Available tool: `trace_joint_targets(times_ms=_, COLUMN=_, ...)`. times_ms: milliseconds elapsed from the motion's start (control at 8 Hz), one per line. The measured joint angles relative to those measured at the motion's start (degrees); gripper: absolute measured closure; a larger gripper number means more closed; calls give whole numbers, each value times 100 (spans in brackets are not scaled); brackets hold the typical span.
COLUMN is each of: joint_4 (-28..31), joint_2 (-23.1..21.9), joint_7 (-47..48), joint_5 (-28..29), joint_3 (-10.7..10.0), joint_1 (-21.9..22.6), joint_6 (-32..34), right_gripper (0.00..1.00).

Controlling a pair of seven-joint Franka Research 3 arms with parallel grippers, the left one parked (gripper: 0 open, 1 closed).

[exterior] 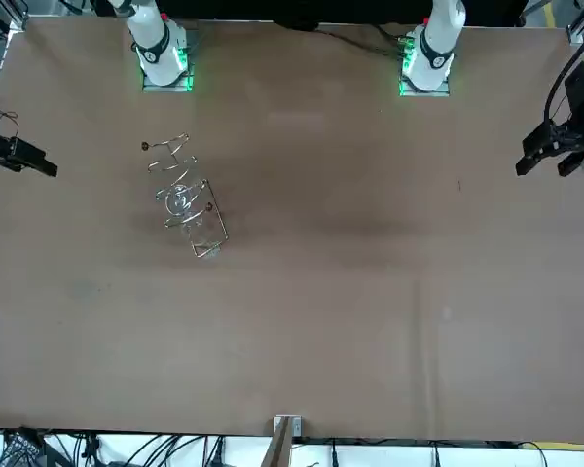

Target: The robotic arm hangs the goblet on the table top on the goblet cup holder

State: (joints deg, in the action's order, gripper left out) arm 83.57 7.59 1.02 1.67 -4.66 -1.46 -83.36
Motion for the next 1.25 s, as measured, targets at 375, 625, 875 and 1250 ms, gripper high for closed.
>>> trace_joint_targets(times_ms=375, joint_4=0, joint_2=-31, joint_7=0, joint_5=-157, joint_3=0, joint_1=1, joint_6=-29, right_gripper=0)
trace_joint_targets(times_ms=625, joint_4=0, joint_2=-61, joint_7=-16, joint_5=-157, joint_3=47, joint_1=5, joint_6=-26, right_gripper=0)
trace_joint_targets(times_ms=875, joint_4=0, joint_2=-63, joint_7=-30, joint_5=-157, joint_3=86, joint_1=12, joint_6=-26, right_gripper=0)
trace_joint_targets(times_ms=1250, joint_4=1, joint_2=-63, joint_7=-38, joint_5=-157, joint_3=89, joint_1=13, joint_6=-26, right_gripper=0)
